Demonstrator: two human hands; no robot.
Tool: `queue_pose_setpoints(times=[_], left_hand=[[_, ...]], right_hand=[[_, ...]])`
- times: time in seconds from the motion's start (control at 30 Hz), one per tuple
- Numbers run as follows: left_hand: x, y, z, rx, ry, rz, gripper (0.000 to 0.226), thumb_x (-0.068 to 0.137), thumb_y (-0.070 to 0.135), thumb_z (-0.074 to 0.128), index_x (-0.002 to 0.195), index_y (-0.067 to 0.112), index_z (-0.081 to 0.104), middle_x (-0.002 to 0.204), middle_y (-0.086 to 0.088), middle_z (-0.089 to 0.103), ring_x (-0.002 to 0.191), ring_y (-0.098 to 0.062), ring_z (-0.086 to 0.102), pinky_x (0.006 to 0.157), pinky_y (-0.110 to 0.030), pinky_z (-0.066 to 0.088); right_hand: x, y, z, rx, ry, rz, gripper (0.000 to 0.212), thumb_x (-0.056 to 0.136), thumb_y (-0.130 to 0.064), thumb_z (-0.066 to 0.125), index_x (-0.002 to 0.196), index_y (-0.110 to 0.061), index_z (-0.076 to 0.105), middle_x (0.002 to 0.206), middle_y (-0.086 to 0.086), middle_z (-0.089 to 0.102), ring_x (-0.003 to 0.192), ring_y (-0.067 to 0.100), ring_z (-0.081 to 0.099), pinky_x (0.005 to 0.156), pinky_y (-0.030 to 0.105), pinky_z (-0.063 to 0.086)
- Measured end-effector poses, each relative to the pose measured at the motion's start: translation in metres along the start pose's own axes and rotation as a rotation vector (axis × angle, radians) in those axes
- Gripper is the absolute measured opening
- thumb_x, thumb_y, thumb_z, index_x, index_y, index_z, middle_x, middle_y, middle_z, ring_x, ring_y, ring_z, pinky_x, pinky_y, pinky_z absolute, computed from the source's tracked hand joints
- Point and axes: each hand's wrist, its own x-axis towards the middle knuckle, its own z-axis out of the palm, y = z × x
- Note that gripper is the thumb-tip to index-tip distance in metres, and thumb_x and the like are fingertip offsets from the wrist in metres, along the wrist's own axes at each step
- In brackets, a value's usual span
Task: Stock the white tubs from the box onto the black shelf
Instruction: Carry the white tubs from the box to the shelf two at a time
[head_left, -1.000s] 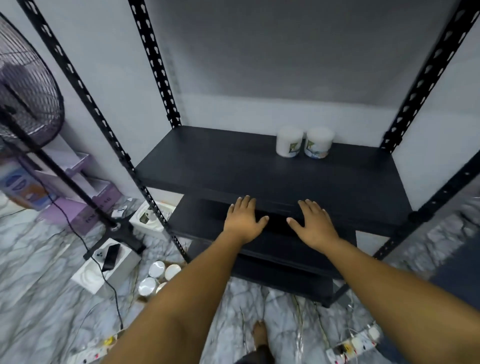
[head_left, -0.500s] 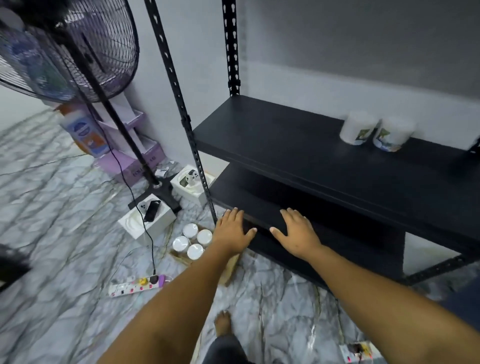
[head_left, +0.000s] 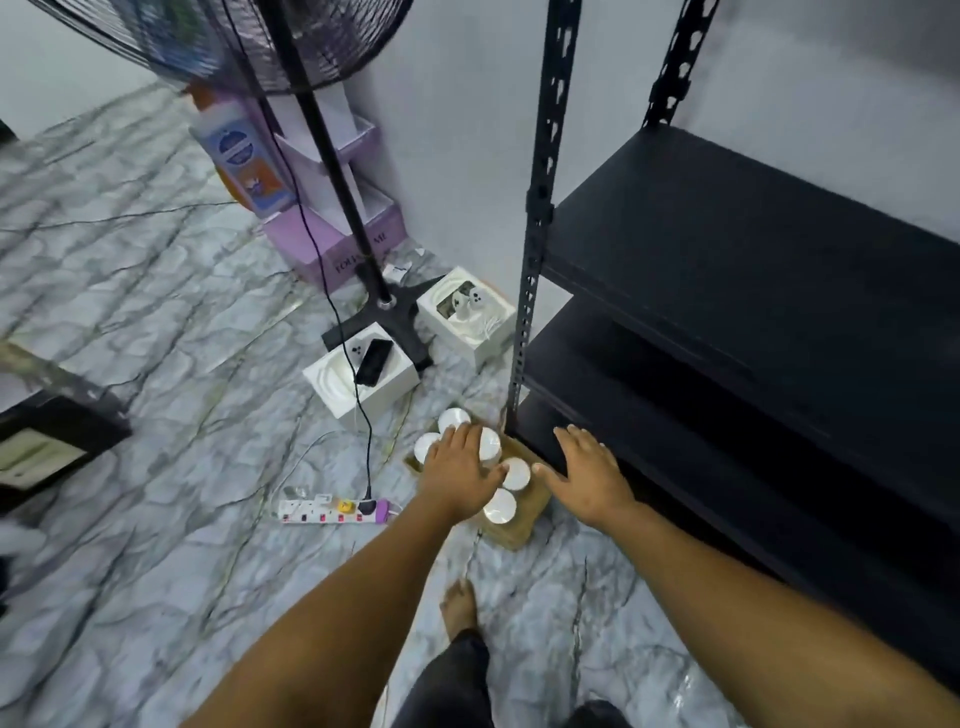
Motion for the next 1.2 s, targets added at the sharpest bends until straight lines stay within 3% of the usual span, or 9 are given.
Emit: queue_pose_setpoints(times=[0.17,0.27,0.4,0.73,0.93,1.0,1.1,1.2], left_hand=[[0.042,-0.058,0.024,-0.029,0.033,-0.037,0.086,0.078,0.071,0.024,0.138,0.012,0.039,0.146,-0.011,0.041,0.134,-0.030,0.035,0.107,-0.042,0.033],[0.064,-0.085,0.056,-0.059,0.052,-0.083,0.094,0.074,0.071,0.015,0.143,0.010,0.035,0.149,-0.011,0.037,0.138,-0.028,0.031,0.110,-0.038,0.026],[0.102,-0.128,0.134,-0.117,0.043,-0.171,0.084,0.082,0.066,0.031,0.148,0.014,0.026,0.156,-0.008,0.025,0.145,-0.026,0.017,0.116,-0.042,0.019],[0.208,-0.217,0.340,-0.216,0.120,-0.193,0.082,0.086,0.061,0.048,0.149,0.016,0.022,0.157,-0.006,0.020,0.146,-0.023,0.012,0.118,-0.040,0.016],[0.238,-0.244,0.416,-0.289,0.322,-0.090,0.081,0.077,0.052,0.068,0.141,0.016,0.034,0.145,-0.004,0.037,0.130,-0.014,0.027,0.103,-0.023,0.023],[0.247,-0.255,0.439,-0.329,0.372,-0.086,0.089,0.073,0.055,0.070,0.142,0.017,0.031,0.145,-0.003,0.033,0.131,-0.014,0.028,0.106,-0.025,0.026],[0.254,-0.265,0.467,-0.431,0.429,-0.102,0.092,0.067,0.058,0.072,0.140,0.024,0.028,0.142,0.008,0.027,0.128,-0.003,0.026,0.103,-0.021,0.031],[0.255,-0.266,0.475,-0.604,0.457,-0.102,0.088,0.064,0.053,0.079,0.131,0.048,0.022,0.126,0.042,0.025,0.116,0.024,0.025,0.091,0.002,0.023]], right_hand=[[0.072,-0.020,0.042,-0.003,-0.075,-0.024,0.075,0.090,-0.055,0.046,0.148,-0.015,0.023,0.156,0.010,0.020,0.145,0.024,0.015,0.117,0.041,0.012],[0.115,-0.016,0.082,0.003,-0.105,-0.049,0.077,0.087,-0.060,0.044,0.148,-0.017,0.023,0.156,0.010,0.021,0.144,0.025,0.016,0.116,0.041,0.013],[0.174,0.006,0.155,-0.011,-0.120,-0.107,0.075,0.087,-0.057,0.048,0.147,-0.019,0.025,0.156,0.011,0.022,0.144,0.026,0.017,0.116,0.040,0.014],[0.319,0.099,0.337,-0.001,-0.057,-0.202,0.079,0.085,-0.056,0.054,0.147,-0.019,0.021,0.156,0.005,0.020,0.144,0.023,0.014,0.116,0.037,0.011],[0.378,0.139,0.405,0.246,0.017,-0.265,0.090,0.074,-0.048,0.072,0.145,-0.021,0.023,0.149,-0.001,0.028,0.136,0.018,0.029,0.110,0.031,0.025],[0.394,0.149,0.423,0.342,0.020,-0.250,0.099,0.070,-0.045,0.077,0.146,-0.023,0.018,0.150,-0.002,0.026,0.137,0.015,0.028,0.110,0.031,0.026],[0.410,0.160,0.440,0.479,0.042,-0.257,0.104,0.063,-0.040,0.083,0.144,-0.027,0.019,0.144,-0.004,0.034,0.131,0.013,0.034,0.108,0.033,0.032],[0.413,0.165,0.452,0.591,0.033,-0.260,0.102,0.065,-0.029,0.085,0.142,-0.029,0.019,0.134,-0.012,0.034,0.124,0.005,0.033,0.101,0.026,0.032]])
